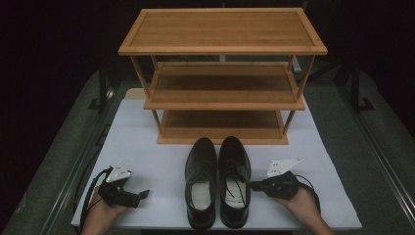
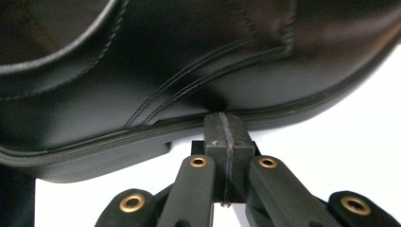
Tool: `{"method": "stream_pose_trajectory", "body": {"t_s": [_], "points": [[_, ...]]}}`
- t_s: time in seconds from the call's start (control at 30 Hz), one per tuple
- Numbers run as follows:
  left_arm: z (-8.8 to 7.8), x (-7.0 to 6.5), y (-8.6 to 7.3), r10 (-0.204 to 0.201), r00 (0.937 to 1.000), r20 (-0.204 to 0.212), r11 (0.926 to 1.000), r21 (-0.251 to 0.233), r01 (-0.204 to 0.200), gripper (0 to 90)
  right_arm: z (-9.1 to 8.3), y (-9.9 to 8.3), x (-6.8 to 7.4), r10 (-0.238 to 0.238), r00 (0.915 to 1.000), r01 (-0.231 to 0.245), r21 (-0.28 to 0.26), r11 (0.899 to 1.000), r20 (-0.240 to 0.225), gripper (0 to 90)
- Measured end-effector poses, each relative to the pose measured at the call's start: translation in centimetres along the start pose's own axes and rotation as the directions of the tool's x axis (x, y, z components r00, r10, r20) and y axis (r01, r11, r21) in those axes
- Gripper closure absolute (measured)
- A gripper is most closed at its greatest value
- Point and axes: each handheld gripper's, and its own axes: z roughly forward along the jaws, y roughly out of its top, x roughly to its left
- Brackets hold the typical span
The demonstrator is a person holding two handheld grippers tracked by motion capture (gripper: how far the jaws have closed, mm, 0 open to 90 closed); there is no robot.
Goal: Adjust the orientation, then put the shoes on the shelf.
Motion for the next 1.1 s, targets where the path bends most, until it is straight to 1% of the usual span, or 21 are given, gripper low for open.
{"method": "stream_pose_trajectory", "body": {"t_s": [0.03,0.1,0.17,0.27,0.3,0.33,0.47,0.53,0.6,0.63,0.73,0.8,0.9,1.0,1.1], "points": [[0.0,0.0,0.0,-0.001,1.0000,0.001,1.0000,0.001,0.001,0.0,-0.3,0.0,-0.1,0.003,1.0000,-0.003,-0.015,1.000,0.009,86.4],[-0.1,0.0,0.1,-0.002,1.0000,-0.001,1.0000,0.002,0.002,0.0,-0.7,0.0,-0.3,0.032,0.9993,-0.031,-0.033,0.999,0.017,82.8],[-0.1,0.0,0.1,-0.005,1.0000,0.002,1.0000,0.001,0.005,0.0,-1.2,0.0,-0.5,0.052,0.9979,-0.050,-0.052,0.997,0.039,75.6],[-0.6,-0.2,0.6,-0.007,0.9999,0.013,0.9996,-0.025,0.008,0.0,-1.9,0.0,-0.7,0.084,0.9950,-0.080,-0.070,0.994,0.054,67.1],[-0.7,-0.3,0.8,-0.005,0.9998,0.019,0.9996,-0.029,0.006,0.0,-2.2,0.1,-0.8,0.093,0.9934,-0.088,-0.075,0.993,0.068,64.0],[-0.8,-0.4,1.1,-0.003,0.9996,0.027,0.9995,-0.030,0.004,0.0,-2.4,0.1,-0.9,0.098,0.9928,-0.093,-0.080,0.992,0.068,62.5],[-1.0,-1.1,2.4,0.023,0.9981,0.057,0.9990,-0.039,-0.021,0.0,-3.3,0.6,-0.8,0.102,0.9908,-0.093,-0.102,0.990,0.089,54.1],[-1.2,-1.6,3.2,0.032,0.9963,0.080,0.9983,-0.052,-0.028,0.0,-3.6,1.0,-0.6,0.097,0.9908,-0.086,-0.108,0.990,0.095,50.7],[-1.5,-2.0,4.0,0.045,0.9950,0.089,0.9970,-0.066,-0.040,0.0,-3.9,1.4,-0.4,0.091,0.9908,-0.080,-0.116,0.990,0.100,47.8],[-1.6,-2.2,4.4,0.054,0.9937,0.098,0.9962,-0.073,-0.047,0.0,-4.0,1.6,-0.4,0.092,0.9910,-0.080,-0.118,0.990,0.097,46.2],[-1.8,-2.8,5.4,0.048,0.9879,0.148,0.9948,-0.096,-0.034,0.0,-4.3,2.3,-0.2,0.090,0.9914,-0.078,-0.125,0.989,0.095,42.0],[-2.0,-3.1,6.0,0.059,0.9841,0.168,0.9934,-0.107,-0.041,0.0,-4.5,2.8,-0.1,0.082,0.9925,-0.069,-0.141,0.988,0.091,40.6],[-2.2,-3.5,7.1,0.077,0.9804,0.181,0.9907,-0.125,-0.055,0.0,-4.6,3.6,0.2,0.070,0.9934,-0.056,-0.145,0.988,0.091,39.9],[-2.2,-4.1,8.4,0.104,0.9764,0.189,0.9876,-0.136,-0.079,0.0,-4.5,4.1,0.4,0.063,0.9946,-0.050,-0.153,0.987,0.082,39.0],[-1.9,-5.0,9.7,0.135,0.9704,0.200,0.9834,-0.147,-0.107,0.0,-4.3,4.6,0.7,0.063,0.9952,-0.050,-0.161,0.986,0.075,36.4]]}}
